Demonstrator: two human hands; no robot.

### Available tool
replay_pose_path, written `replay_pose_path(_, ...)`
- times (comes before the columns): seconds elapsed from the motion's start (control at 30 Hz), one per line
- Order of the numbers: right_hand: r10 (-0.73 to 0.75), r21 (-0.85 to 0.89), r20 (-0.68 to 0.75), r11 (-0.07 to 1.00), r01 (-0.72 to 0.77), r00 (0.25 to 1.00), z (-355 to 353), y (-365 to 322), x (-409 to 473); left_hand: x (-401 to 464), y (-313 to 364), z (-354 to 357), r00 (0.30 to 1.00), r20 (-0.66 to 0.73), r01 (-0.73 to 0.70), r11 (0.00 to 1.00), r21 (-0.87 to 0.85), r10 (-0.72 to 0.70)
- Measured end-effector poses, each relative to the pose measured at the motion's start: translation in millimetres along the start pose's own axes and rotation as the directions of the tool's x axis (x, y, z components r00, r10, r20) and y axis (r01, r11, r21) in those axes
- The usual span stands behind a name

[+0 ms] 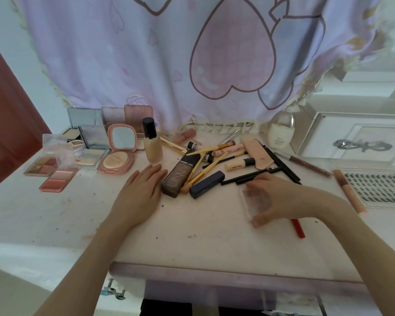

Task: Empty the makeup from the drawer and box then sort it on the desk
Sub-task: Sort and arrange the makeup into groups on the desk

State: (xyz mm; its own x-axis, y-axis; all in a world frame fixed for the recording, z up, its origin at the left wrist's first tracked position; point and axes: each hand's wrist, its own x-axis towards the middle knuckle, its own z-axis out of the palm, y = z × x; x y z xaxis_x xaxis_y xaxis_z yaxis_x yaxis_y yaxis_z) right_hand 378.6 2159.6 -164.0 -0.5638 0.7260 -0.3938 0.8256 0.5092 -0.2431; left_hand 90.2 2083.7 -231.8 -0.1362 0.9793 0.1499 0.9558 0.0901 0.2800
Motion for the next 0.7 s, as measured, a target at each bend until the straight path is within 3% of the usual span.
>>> replay_pose_path(0.2,-0.036,-0.052,-0.13,0.998,0.029,0.991,4,-6,-1,-1,0,0,1.0,-0.019,-0.003,1.0,-0.027,0.002)
replay_pose_path(0.3,-0.037,0.108,-0.296,0.992,0.071,0.954,5,-15,-3,-4,-1,0,0.993,-0.115,0.017,0.981,-0.192,-0.039)
replay_pose_path(0.4,0.045,0.404,-0.422,0.903,0.144,0.906,6,-30,-2,-11,2,-7,0.944,-0.24,0.101,0.89,-0.446,-0.227)
replay_pose_path(0.5,0.159,0.746,-0.353,0.643,0.174,0.922,11,-46,5,-25,14,-12,0.88,-0.372,0.054,0.838,-0.542,-0.297)
replay_pose_path(0.57,0.162,0.923,-0.248,0.34,0.182,0.955,15,-55,11,-36,31,-17,0.877,-0.424,-0.051,0.834,-0.549,-0.226)
replay_pose_path(0.63,0.148,0.978,-0.208,0.023,0.206,0.967,19,-64,17,-46,54,-23,0.883,-0.451,-0.17,0.809,-0.563,-0.128)
replay_pose_path(0.7,0.207,0.953,-0.222,-0.159,0.257,0.953,22,-75,22,-53,75,-30,0.884,-0.464,-0.265,0.76,-0.594,-0.054)
